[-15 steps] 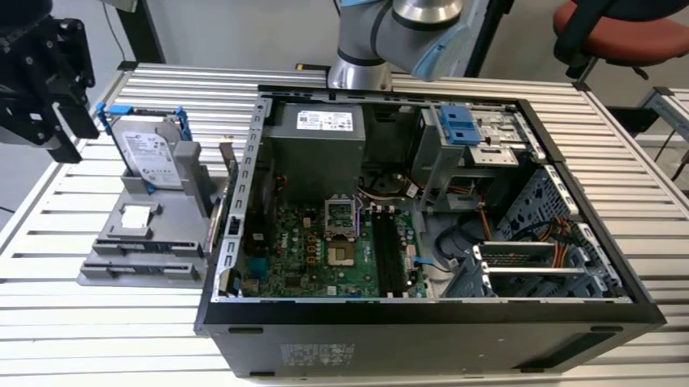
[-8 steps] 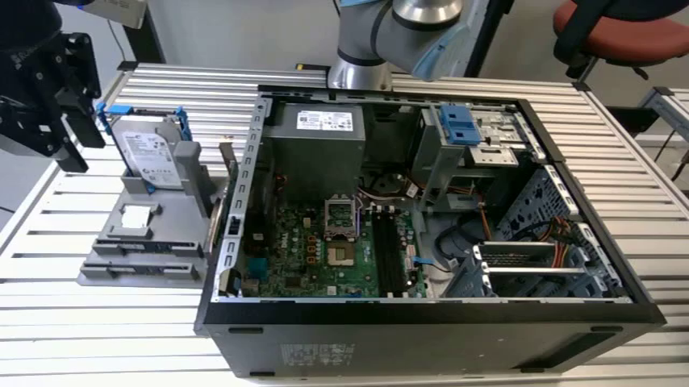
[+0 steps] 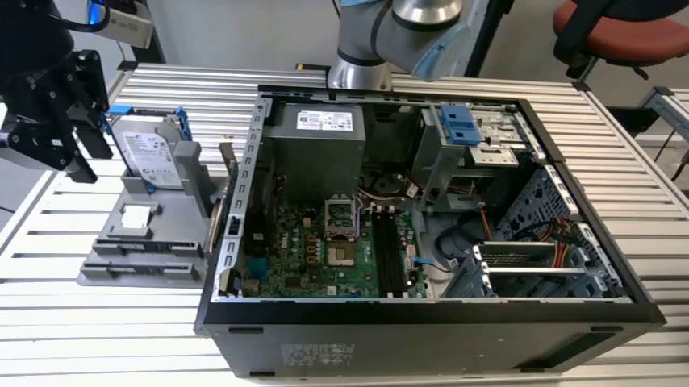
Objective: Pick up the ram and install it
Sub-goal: 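Pick up the ram and move it above insertion slot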
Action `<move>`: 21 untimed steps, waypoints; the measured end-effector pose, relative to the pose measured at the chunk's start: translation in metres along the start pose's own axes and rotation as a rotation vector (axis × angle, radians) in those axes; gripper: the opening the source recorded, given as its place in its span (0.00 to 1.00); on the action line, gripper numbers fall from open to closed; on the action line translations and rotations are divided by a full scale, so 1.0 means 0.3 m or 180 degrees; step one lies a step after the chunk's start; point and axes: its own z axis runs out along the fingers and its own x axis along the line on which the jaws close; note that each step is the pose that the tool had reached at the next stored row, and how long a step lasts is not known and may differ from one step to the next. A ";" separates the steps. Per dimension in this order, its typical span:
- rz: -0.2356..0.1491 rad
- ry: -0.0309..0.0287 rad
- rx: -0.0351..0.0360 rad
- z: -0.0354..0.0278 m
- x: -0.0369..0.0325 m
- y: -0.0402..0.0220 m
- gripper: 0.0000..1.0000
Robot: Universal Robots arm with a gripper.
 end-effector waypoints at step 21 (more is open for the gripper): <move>-0.0051 0.0042 0.0004 0.127 0.000 -0.008 1.00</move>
